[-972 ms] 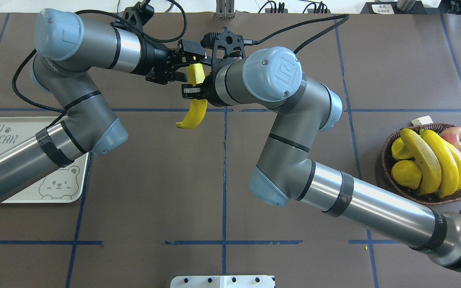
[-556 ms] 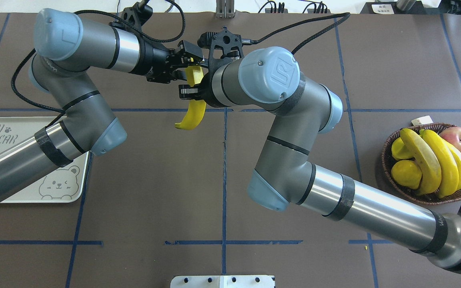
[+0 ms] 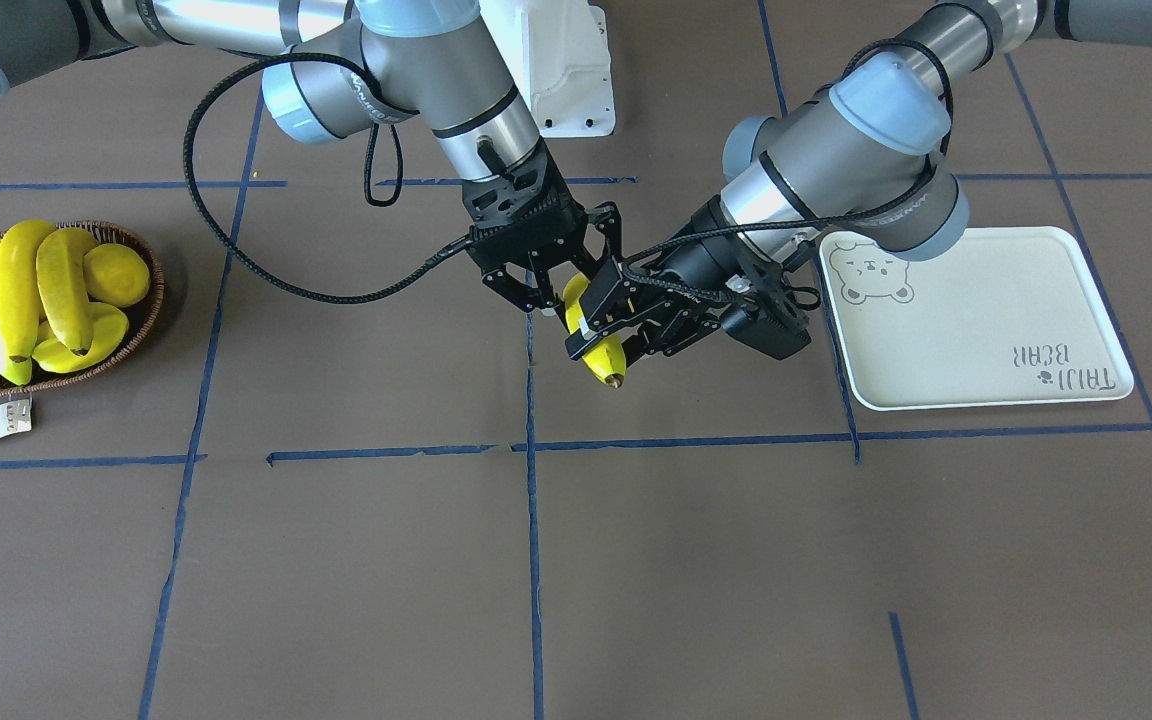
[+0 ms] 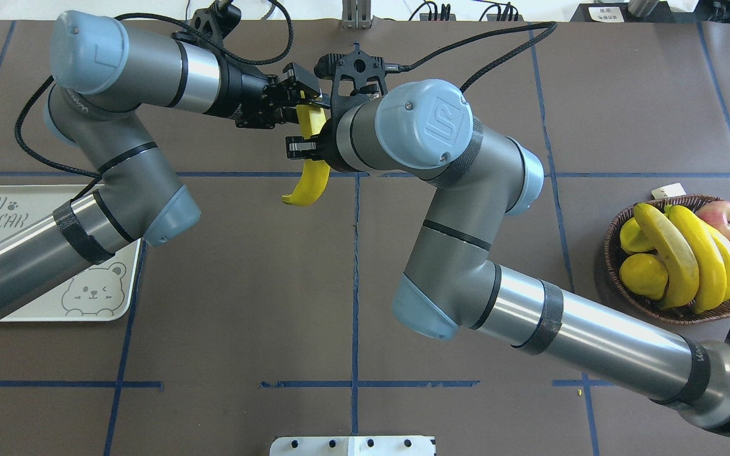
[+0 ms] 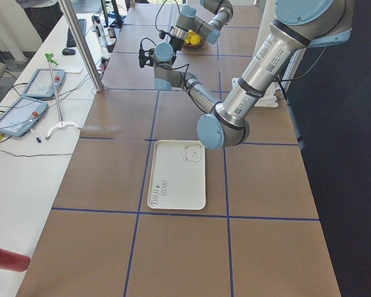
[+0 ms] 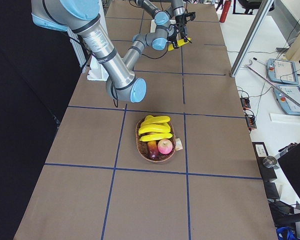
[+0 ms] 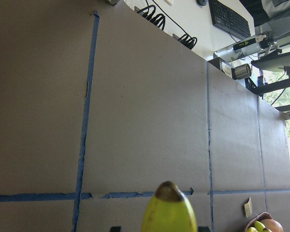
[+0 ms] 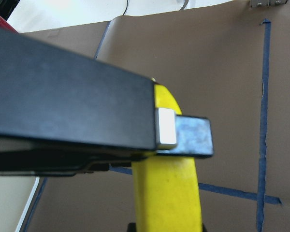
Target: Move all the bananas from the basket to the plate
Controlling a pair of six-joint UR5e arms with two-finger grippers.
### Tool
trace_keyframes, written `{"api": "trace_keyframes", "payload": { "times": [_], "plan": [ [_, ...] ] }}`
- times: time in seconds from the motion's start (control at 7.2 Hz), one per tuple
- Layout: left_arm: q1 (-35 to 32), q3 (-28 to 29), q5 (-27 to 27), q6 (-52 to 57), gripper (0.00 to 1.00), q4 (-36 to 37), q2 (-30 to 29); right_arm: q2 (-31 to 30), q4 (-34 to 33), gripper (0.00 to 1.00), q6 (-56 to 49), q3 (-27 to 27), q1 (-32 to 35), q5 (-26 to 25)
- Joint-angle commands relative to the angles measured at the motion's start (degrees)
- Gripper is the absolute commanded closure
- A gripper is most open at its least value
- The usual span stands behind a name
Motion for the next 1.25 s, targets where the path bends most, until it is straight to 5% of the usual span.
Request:
{"api": "trace_keyframes", "payload": {
  "times": [0.0,0.14,0.42,0.69,1.11],
  "plan": [
    [0.1,0.1,0.0,0.0,0.4,0.0,0.0,0.0,0.1,0.95,-0.1,0.0,-0.1,0.0],
    [0.1,0.1,0.0,0.0,0.53,0.0,0.1,0.2,0.1,0.95,-0.1,0.0,-0.1,0.0],
    [0.1,0.1,-0.1,0.0,0.96,0.0,0.1,0.1,0.1,0.86,-0.3,0.0,-0.1,0.0],
    [0.1,0.1,-0.1,0.0,1.0,0.0,0.2,0.1,0.0,0.02,-0.2,0.0,0.1,0.1],
    [0.0,0.4,-0.1,0.0,1.0,-0.1,0.5,0.1,-0.1,0.01,0.0,0.5,3.8,4.8]
  ]
}}
